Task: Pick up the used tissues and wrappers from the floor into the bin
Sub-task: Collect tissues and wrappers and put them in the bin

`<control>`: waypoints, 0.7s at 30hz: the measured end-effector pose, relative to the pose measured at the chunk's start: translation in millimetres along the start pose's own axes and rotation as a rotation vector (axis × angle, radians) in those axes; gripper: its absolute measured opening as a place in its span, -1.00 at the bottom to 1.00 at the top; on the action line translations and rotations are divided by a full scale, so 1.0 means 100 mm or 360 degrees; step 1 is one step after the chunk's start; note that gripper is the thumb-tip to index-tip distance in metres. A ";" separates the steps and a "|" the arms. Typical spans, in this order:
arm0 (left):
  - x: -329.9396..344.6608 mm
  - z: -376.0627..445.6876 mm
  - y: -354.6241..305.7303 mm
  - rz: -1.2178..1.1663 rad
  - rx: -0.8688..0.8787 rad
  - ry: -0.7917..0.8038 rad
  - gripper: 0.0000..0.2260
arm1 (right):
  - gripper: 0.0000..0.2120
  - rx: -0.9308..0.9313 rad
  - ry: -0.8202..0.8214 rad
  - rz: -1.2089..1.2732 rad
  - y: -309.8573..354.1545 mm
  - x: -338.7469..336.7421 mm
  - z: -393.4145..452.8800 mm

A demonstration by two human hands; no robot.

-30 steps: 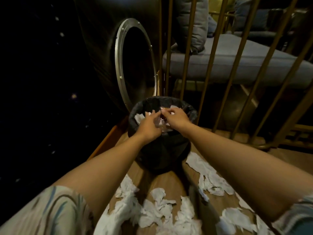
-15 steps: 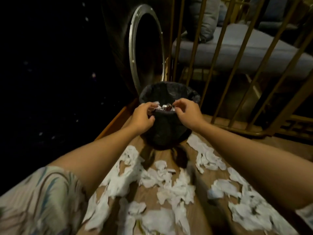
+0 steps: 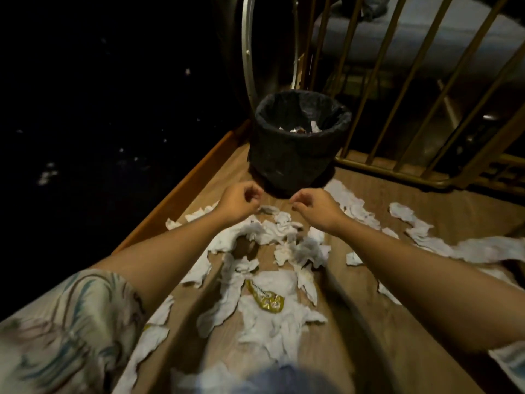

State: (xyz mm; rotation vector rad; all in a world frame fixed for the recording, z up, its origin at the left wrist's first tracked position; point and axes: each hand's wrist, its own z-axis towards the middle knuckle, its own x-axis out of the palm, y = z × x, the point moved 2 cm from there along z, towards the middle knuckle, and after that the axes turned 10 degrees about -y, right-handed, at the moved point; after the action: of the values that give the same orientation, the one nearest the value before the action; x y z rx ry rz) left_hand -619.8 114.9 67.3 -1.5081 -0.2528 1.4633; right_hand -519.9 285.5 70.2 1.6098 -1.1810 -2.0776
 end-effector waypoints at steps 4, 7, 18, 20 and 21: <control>0.10 -0.54 0.41 0.0092 -0.0189 0.0325 -0.86 | -0.86 0.0088 0.0124 0.0052 -0.19 0.27 -0.32; 0.16 -0.92 0.62 0.0148 -0.0230 0.0458 -0.86 | -0.85 0.0108 0.0064 0.0028 -0.37 0.48 -0.59; 0.62 -2.15 1.20 0.0677 -0.0196 0.0657 0.08 | 0.02 0.0257 -0.0046 -0.0345 -0.86 1.30 -1.92; 0.64 -2.23 1.32 0.0669 -0.0210 0.0691 0.17 | 0.07 0.0162 -0.0007 -0.0410 -0.94 1.46 -2.12; 0.63 -2.25 1.36 0.0635 -0.0183 0.0664 0.13 | 0.05 0.0099 0.0002 -0.0432 -0.98 1.53 -2.21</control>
State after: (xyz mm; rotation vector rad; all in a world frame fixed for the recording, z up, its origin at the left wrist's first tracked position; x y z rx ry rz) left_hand -475.8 -16.1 -120.4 -1.9977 0.2326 1.4061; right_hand -349.3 154.0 -118.3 1.8922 -1.0883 -2.2177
